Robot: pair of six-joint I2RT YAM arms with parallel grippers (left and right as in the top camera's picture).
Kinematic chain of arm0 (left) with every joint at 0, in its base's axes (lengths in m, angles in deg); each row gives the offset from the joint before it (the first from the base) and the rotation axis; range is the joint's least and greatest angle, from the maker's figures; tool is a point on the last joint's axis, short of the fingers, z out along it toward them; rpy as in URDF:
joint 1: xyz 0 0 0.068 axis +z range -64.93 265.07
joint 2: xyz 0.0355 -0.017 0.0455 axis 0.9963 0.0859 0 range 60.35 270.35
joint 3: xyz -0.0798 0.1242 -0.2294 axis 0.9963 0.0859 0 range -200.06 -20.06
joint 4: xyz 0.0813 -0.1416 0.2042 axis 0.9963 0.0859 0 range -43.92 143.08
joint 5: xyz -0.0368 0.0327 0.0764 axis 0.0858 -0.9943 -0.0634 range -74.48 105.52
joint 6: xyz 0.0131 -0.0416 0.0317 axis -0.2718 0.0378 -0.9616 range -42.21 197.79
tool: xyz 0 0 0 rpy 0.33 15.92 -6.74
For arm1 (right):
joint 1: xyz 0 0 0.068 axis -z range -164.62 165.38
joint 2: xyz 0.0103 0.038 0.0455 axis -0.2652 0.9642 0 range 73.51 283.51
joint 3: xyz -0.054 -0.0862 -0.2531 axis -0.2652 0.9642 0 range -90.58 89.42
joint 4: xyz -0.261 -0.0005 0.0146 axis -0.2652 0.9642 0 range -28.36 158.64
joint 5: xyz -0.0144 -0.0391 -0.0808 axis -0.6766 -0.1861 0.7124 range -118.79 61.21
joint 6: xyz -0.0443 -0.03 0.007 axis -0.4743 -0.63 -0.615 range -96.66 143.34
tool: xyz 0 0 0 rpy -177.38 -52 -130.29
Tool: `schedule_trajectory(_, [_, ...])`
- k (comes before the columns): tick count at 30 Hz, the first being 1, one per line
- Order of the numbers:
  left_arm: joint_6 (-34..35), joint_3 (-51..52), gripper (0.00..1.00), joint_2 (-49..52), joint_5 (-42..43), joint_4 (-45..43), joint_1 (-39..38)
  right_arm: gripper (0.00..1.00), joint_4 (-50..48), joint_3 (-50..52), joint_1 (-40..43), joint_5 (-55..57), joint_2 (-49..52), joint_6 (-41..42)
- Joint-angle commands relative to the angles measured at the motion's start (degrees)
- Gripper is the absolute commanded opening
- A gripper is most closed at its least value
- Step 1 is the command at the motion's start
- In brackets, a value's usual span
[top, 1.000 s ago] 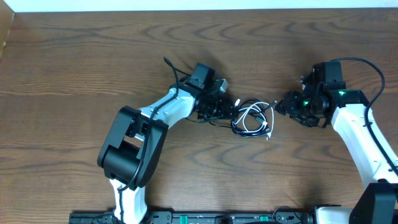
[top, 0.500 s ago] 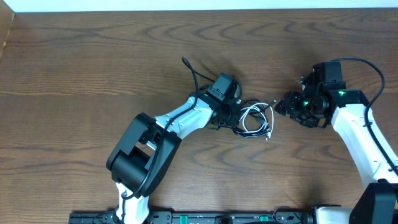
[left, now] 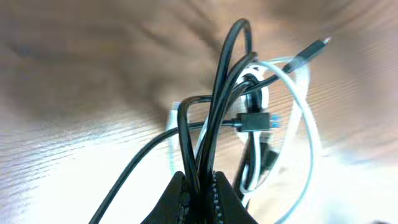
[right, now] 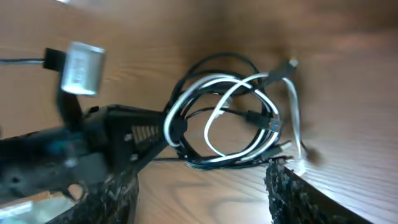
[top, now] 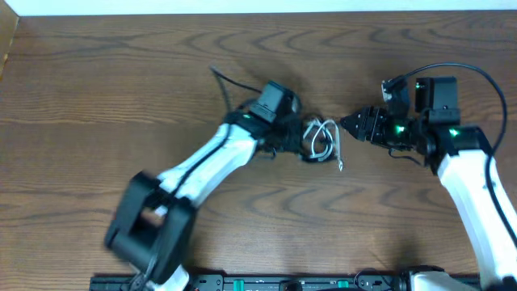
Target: Untangle cables
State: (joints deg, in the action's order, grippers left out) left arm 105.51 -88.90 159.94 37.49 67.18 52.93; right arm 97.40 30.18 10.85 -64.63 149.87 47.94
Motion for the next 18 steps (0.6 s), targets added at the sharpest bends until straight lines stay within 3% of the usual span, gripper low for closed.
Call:
schedule_trajectory(1, [5.46, -0.31, 0.08, -6.58, 4.04, 0.02, 1.46, 0.61, -1.62, -0.74, -2.08, -2.62, -1.38, 6.71])
schedule_trajectory(10, [5.55, -0.28, 0.07, -9.31, 4.35, 0.76, 1.6, 0.58, -15.04, -0.7, -8.09, -1.11, -0.11, 18.4])
schedule_trajectory(18, [5.57, -0.28, 0.07, -9.31, 4.37, 0.7, 1.6, 0.56, -17.42, -0.7, -11.3, 2.47, 2.73, 22.84])
